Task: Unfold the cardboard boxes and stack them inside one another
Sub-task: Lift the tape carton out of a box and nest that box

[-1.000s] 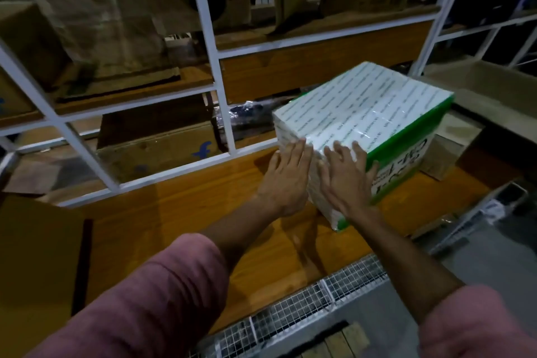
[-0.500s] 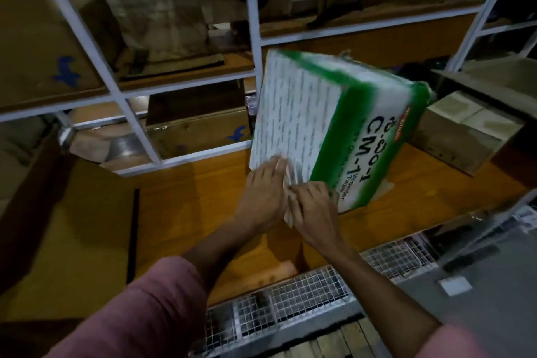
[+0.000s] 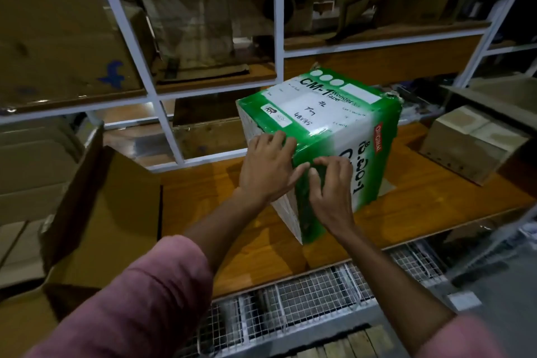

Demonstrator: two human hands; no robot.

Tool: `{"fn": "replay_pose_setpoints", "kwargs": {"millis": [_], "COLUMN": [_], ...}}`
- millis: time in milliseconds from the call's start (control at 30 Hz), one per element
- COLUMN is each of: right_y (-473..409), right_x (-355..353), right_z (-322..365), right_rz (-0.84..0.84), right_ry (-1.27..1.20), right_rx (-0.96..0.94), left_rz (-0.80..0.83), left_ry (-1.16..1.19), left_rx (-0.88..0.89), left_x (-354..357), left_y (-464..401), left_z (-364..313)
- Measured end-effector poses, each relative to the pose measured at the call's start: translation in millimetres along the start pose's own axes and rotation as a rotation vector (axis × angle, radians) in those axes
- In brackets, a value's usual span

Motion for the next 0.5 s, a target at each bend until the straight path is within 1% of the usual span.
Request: {"fn": "replay_pose_setpoints", "kwargs": {"millis": [100, 200, 267, 300, 400, 433, 500], "right_y": [-2, 0, 6, 10, 21, 24, 29], "right_x": [-7, -5, 0, 3, 8, 10, 12], "right_z": [13, 34, 49, 57, 82, 90, 103], "right_rz": [-0.040, -0.043, -0.034, -0.029, -0.011, -0.006, 0.002], "right_ry": [-0.017, 0.000, 0.016, 0.019, 0.018, 0.023, 0.036], "right_rx": [0.010, -0.038, -0.064, -0.072, -0.099, -0.111, -0.130], "left_rz": [-0.076, -0.048, 0.003, 0.055, 0.268, 0.292, 0.245], "left_ry": [-0.008, 0.030, 0.065, 0.073, 0.063, 0.062, 0.102], "left_rx": [-0.096, -0.172, -0.199, -0.217, -0.321, -0.360, -0.399], "left_x": [-22, -39, -46, -47, -39, -39, -49], "left_y": [32, 80, 114, 129, 162, 169, 176], "left_z": [28, 63, 84, 94, 121, 129, 135]}}
Point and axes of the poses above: each hand's wrist, its own y-axis away from the middle knuckle, its own x-axis out of the palm, z = x × y, the point moved 10 cm from there along -y, towards the middle knuckle, and after that the axes turned 13 degrees about y, right-handed, at the moved point
